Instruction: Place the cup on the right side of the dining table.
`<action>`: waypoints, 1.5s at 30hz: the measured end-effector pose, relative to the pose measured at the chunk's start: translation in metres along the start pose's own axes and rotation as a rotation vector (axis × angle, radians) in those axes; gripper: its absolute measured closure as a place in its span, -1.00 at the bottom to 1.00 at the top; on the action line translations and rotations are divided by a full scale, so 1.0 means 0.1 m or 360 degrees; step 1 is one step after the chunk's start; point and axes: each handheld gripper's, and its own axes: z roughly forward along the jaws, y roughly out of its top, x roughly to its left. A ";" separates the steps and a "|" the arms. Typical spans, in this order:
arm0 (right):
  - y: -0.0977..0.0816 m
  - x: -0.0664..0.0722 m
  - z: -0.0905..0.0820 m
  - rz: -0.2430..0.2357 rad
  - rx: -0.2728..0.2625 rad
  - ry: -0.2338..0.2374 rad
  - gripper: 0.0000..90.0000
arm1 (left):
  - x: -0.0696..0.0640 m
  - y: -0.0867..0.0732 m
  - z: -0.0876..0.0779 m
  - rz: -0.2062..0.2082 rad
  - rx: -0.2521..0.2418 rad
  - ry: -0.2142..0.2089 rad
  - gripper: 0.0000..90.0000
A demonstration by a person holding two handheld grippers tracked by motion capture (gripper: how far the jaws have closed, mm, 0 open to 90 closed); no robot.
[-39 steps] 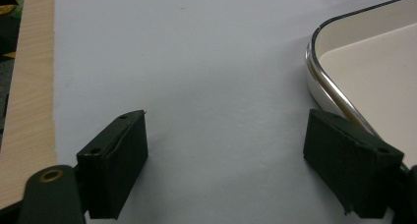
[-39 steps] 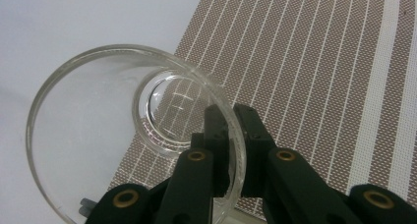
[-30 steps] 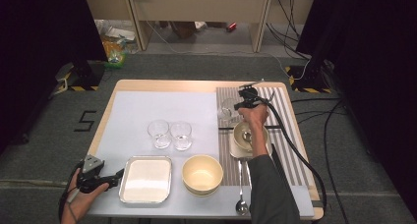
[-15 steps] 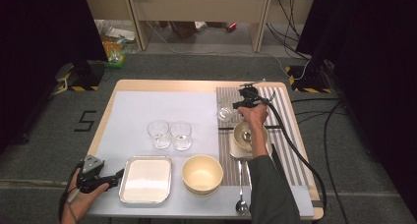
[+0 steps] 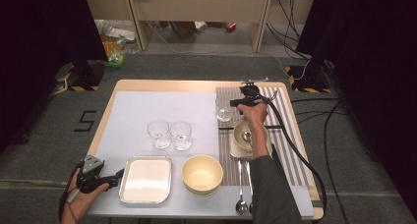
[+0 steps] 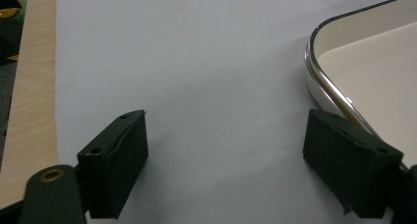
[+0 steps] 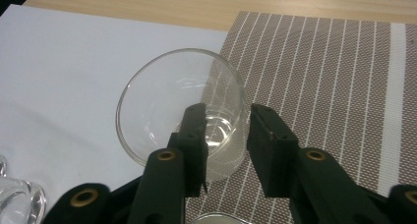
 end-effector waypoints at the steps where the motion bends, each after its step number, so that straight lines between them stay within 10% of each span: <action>1: 0.00 0.00 -0.01 0.0000 -0.0001 -0.0008 0.45 | 0.00 0.00 0.00 0.0000 0.0000 0.0000 -0.64; 27: -0.15 -0.03 -0.52 -0.0063 0.0019 0.0013 -0.28 | 0.00 0.00 0.00 -0.0010 0.0002 -0.0001 -0.65; 45: -0.35 -0.04 -0.88 -0.0141 0.0015 0.0037 -0.40 | 0.00 0.00 0.00 -0.0009 0.0003 0.0001 -0.66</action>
